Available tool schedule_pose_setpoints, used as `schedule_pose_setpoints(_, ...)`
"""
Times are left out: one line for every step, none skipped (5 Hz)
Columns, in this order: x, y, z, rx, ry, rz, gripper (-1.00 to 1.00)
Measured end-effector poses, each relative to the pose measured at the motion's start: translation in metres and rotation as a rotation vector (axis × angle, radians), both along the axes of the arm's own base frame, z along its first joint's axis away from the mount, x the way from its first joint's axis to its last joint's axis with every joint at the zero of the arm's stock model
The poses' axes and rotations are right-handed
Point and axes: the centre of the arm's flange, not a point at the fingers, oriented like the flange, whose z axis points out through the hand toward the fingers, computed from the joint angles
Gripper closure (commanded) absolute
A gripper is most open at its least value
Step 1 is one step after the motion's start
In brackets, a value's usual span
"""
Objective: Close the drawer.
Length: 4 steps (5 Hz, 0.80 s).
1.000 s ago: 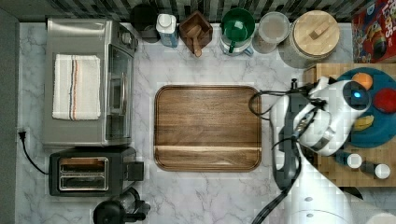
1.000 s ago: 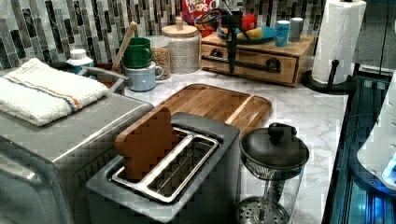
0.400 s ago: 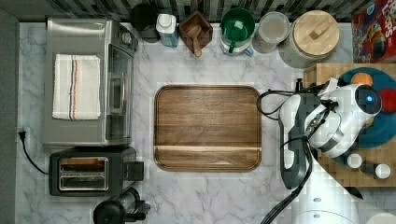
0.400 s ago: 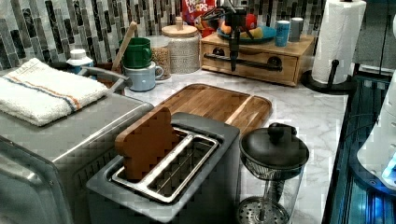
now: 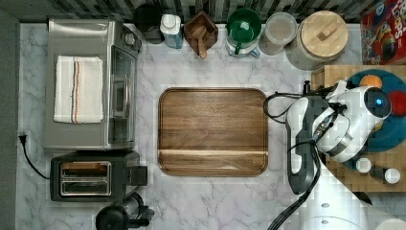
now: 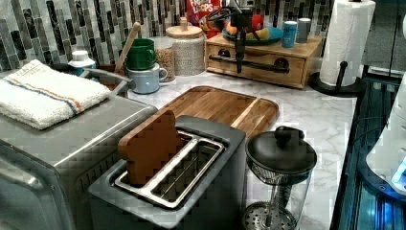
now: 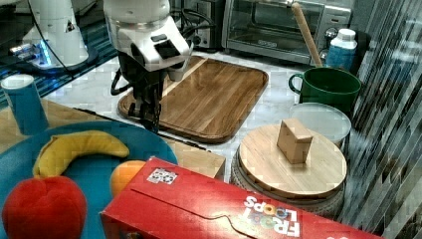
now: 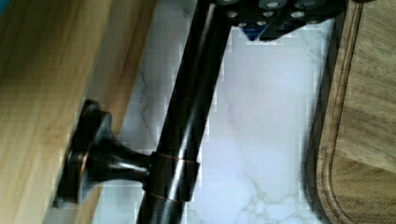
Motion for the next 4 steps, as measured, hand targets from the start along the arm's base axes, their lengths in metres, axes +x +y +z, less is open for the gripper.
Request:
schedule_pose_setpoints(0.0005, 0.0008, -0.0001, -0.002, 0.001, 0.003, 1.00)
schedule_pose_setpoints(0.0000, 0.0010, -0.0003, -0.008, 0.000, 0.003, 1.00)
schedule_pose_setpoints(0.0014, 0.0037, -0.0004, -0.017, 0.004, 0.020, 1.00)
schedule_pose_setpoints(0.0010, 0.0031, -0.0003, -0.015, 0.004, 0.015, 1.00)
